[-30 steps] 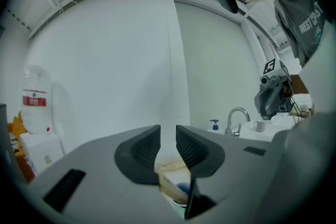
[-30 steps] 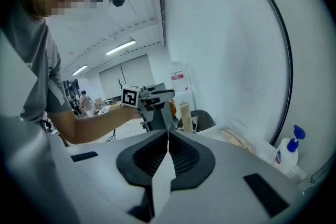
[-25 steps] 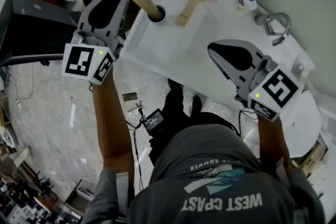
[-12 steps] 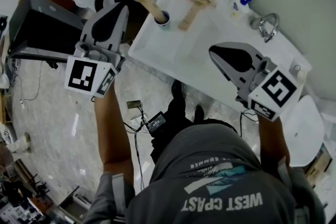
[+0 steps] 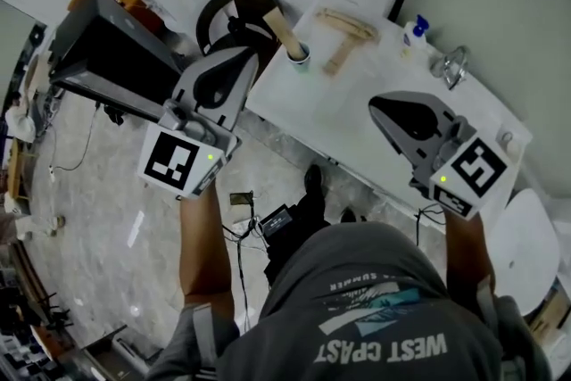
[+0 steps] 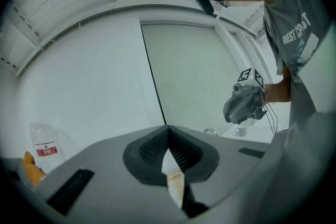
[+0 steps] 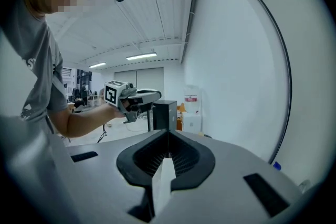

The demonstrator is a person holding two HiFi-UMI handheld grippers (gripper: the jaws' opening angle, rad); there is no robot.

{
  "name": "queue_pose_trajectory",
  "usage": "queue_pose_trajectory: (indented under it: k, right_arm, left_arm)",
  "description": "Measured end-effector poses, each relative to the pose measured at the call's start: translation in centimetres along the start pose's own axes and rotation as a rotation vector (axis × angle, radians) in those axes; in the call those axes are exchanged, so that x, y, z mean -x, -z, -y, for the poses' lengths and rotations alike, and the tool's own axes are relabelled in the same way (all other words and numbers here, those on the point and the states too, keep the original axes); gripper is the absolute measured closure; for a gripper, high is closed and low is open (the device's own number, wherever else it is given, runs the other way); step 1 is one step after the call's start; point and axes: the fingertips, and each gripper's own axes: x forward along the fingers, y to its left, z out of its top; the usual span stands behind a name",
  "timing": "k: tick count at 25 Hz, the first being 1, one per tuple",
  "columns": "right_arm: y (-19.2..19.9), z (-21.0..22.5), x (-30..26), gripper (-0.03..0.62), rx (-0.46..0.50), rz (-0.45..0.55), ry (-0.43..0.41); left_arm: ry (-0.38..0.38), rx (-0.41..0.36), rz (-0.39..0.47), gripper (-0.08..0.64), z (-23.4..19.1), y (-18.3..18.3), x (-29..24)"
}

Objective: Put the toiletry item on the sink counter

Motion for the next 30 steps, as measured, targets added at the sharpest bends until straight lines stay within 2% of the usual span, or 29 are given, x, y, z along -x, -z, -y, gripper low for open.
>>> queue_pose_trajectory:
  k: [14, 22, 30]
  right_arm:
    - [-1.8, -4.0, 6.6, 0.561, 0.09, 0.057, -0.007]
    - [-2.8, -7.3, 9.3, 0.563, 0.172, 0.07, -0.008]
    - [-2.0, -9.8, 9.6, 0.565, 0.206, 0.061, -0.058]
  left_arm:
    - [0.019, 0.001, -0.022, 0.558, 9.6, -4.4, 5.3]
    - [0.02, 0.016, -0.033, 0.558, 13.9, -5.4, 8.3]
    - [0.003, 0.004, -0.039, 0.558, 16.1, -5.1, 10.4]
